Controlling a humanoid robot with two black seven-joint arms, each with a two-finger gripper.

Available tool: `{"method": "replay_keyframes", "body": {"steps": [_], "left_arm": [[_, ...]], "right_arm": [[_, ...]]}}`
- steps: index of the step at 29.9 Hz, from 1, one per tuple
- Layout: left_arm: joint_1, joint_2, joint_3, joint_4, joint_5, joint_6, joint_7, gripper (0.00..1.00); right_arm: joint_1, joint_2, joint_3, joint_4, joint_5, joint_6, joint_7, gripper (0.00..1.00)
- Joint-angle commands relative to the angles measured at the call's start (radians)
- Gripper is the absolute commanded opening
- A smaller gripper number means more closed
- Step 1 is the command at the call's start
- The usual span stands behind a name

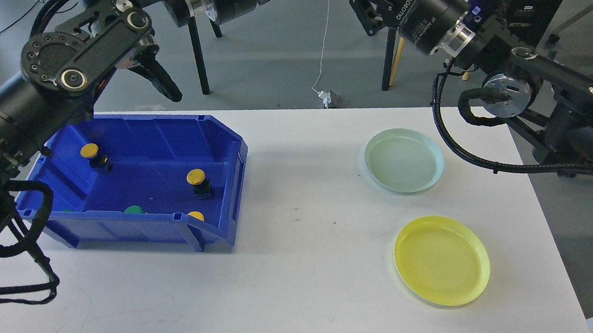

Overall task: Pass button and place on color plate
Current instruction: 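Pass the green button from the left gripper to the right gripper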

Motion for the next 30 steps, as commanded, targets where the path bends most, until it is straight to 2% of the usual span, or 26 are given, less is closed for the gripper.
{"method": "replay_keyframes", "body": {"steps": [1, 5, 14, 19, 23, 28, 30], "left_arm": [[0.0, -0.004, 0.004, 0.024, 0.005, 0.001, 0.02, 0.95], [0.001, 0.004, 0.004, 0.024, 0.005, 0.001, 0.057, 0.99], [0.001, 0.042, -0.01, 0.024, 0.002, 0.001, 0.051, 0.99], [0.003, 0.07, -0.01, 0.023, 0.002, 0.001, 0.046, 0.99], [0.01, 0.128, -0.005, 0.023, 0.003, 0.001, 0.046, 0.99], [0.035, 0.208, -0.001, 0.037, 0.009, 0.001, 0.045, 0.99], [0.043, 0.228, -0.002, 0.043, 0.006, 0.001, 0.031, 0.99]], "right_arm": [[0.007, -0.004, 0.003, -0.01, 0.003, 0.001, 0.002, 0.09], [0.013, -0.004, 0.002, -0.025, 0.004, 0.001, 0.001, 0.09], [0.016, -0.02, -0.001, -0.051, 0.003, 0.002, -0.008, 0.09], [0.003, -0.023, -0.021, -0.152, 0.0, 0.005, -0.021, 0.09], [-0.051, -0.034, -0.104, -0.261, -0.002, 0.051, -0.019, 0.1], [-0.155, -0.036, -0.259, -0.358, -0.006, 0.056, -0.018, 0.1], [-0.194, -0.036, -0.319, -0.396, -0.006, 0.056, -0.015, 0.1]]}}
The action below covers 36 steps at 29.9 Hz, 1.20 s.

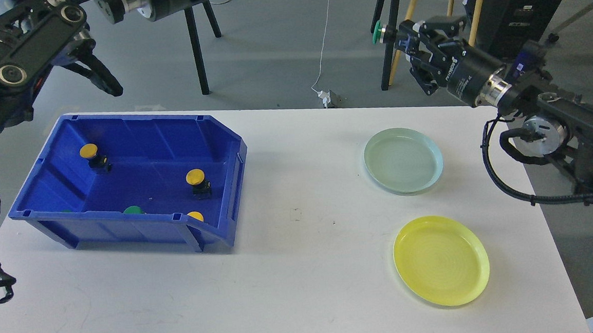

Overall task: Pass button and place on color plate
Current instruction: 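Lower the green button onto the pale green plate, open right gripper, then withdraw the right gripper and move the left gripper into the bin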

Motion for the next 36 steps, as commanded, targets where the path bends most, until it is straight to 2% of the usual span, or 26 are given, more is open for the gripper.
{"method": "replay_keyframes", "body": {"steps": [1, 4, 9, 15, 18, 22, 27, 32, 36], "left_arm": [[0.014, 0.04, -0.001, 0.01, -0.002, 0.0, -0.028, 0.99], [0.014, 0.056, -0.004, 0.013, -0.004, 0.0, -0.068, 0.99], [0.012, 0.065, -0.009, 0.013, -0.004, 0.0, -0.079, 0.99], [0.011, 0.065, -0.009, 0.012, -0.004, 0.0, -0.077, 0.99], [0.011, 0.066, -0.007, 0.012, -0.002, 0.0, -0.077, 0.99], [0.012, 0.073, -0.001, 0.012, 0.001, 0.0, -0.076, 0.99], [0.015, 0.099, 0.006, 0.012, 0.004, 0.0, -0.073, 0.99], [0.032, 0.118, 0.009, 0.01, 0.016, 0.0, -0.065, 0.99], [0.072, 0.177, 0.064, -0.013, 0.094, 0.0, -0.06, 0.99]], "right_arm": [[-0.078, 0.001, -0.11, -0.074, -0.001, -0.002, 0.005, 0.1], [-0.129, 0.022, -0.156, -0.158, -0.001, -0.005, 0.005, 0.11], [-0.152, 0.145, -0.231, -0.362, 0.0, 0.004, 0.005, 0.14], [-0.152, 0.257, -0.242, -0.498, 0.0, 0.004, 0.0, 0.33], [-0.149, 0.277, -0.24, -0.519, 0.0, -0.004, -0.003, 0.43], [-0.144, 0.277, -0.231, -0.521, 0.006, -0.01, -0.005, 0.63], [-0.129, 0.269, -0.21, -0.521, 0.017, -0.004, -0.005, 0.79], [-0.124, 0.251, -0.164, -0.518, 0.019, 0.005, -0.006, 0.86], [-0.103, 0.204, -0.084, -0.516, 0.019, 0.017, -0.008, 0.86]]}}
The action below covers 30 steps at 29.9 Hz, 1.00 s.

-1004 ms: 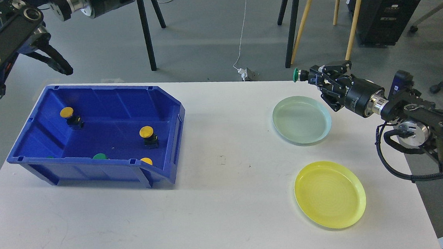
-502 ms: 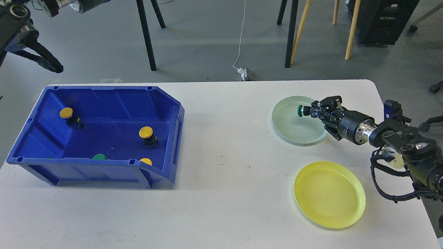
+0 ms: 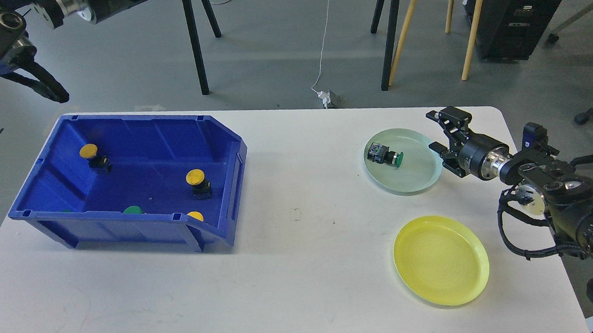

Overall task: Pass button and place on color plate
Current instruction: 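Withdraw the right gripper and move the left gripper into the bin, then grasp a yellow button inside the blue bin with the left gripper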

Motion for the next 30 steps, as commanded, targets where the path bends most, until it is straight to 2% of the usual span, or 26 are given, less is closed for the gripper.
{"method": "replay_keyframes", "body": {"steps": [1, 4, 9, 13, 16, 20, 25, 30], "left_arm": [[0.035, 0.067, 0.06, -0.024, 0.086, 0.0, 0.002, 0.99], [0.055, 0.149, 0.135, -0.071, 0.197, 0.0, 0.001, 0.99], [0.077, 0.33, 0.252, -0.293, 0.389, 0.0, 0.002, 0.99], [0.078, 0.368, 0.333, -0.384, 0.568, 0.0, 0.004, 0.99], [0.086, 0.345, 0.363, -0.386, 0.695, 0.0, 0.011, 0.99], [0.116, 0.212, 0.369, -0.343, 0.772, 0.0, 0.03, 0.99], [0.185, 0.054, 0.367, -0.197, 0.913, 0.0, 0.031, 0.99], [0.21, -0.063, 0.369, -0.064, 0.937, 0.029, 0.022, 0.99]], "right_arm": [[0.023, -0.061, 0.071, 0.001, 0.001, 0.004, -0.001, 0.87], [0.052, -0.127, 0.106, 0.002, 0.001, 0.004, -0.027, 0.88], [0.11, -0.248, 0.148, 0.005, 0.001, 0.004, -0.063, 0.89], [0.14, -0.294, 0.146, 0.005, 0.001, 0.004, -0.067, 0.9], [0.143, -0.317, 0.146, 0.007, 0.001, 0.004, -0.067, 0.9], [0.138, -0.349, 0.139, 0.005, -0.001, 0.004, -0.067, 0.9], [0.091, -0.359, 0.094, 0.002, -0.009, 0.004, -0.067, 0.9], [0.048, -0.357, 0.087, 0.001, -0.009, 0.004, -0.066, 0.9]]}}
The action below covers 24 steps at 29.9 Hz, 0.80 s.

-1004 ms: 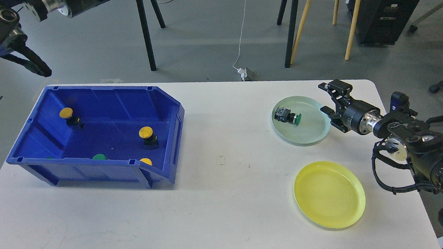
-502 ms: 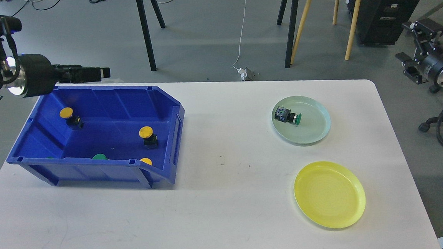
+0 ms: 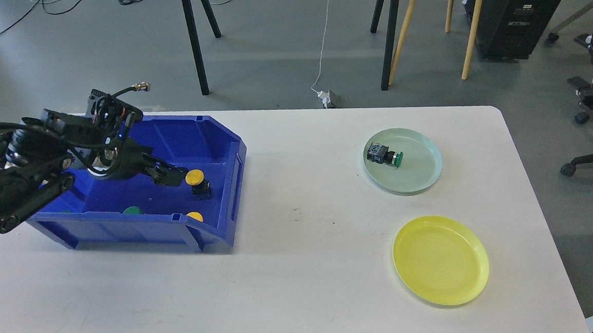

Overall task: Pass button and place on color plate
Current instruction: 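Grasp a yellow button inside the blue bin with the left gripper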

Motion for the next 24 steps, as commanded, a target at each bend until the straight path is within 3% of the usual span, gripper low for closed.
{"method": "replay_keyframes", "body": {"steps": [1, 18, 24], "left_arm": [[0.013, -0.066, 0.001, 0.076, 0.007, 0.017, -0.008, 0.99], [0.03, -0.173, 0.001, 0.191, -0.002, 0.031, -0.045, 0.99], [0.036, -0.192, 0.001, 0.22, -0.001, 0.032, -0.056, 0.92]], "right_arm": [[-0.023, 0.0, -0.004, -0.001, 0.0, 0.0, 0.003, 0.9], [-0.036, 0.012, -0.009, -0.004, -0.001, 0.0, 0.003, 0.9], [-0.036, 0.011, -0.009, -0.004, -0.001, 0.0, 0.003, 0.9]]}}
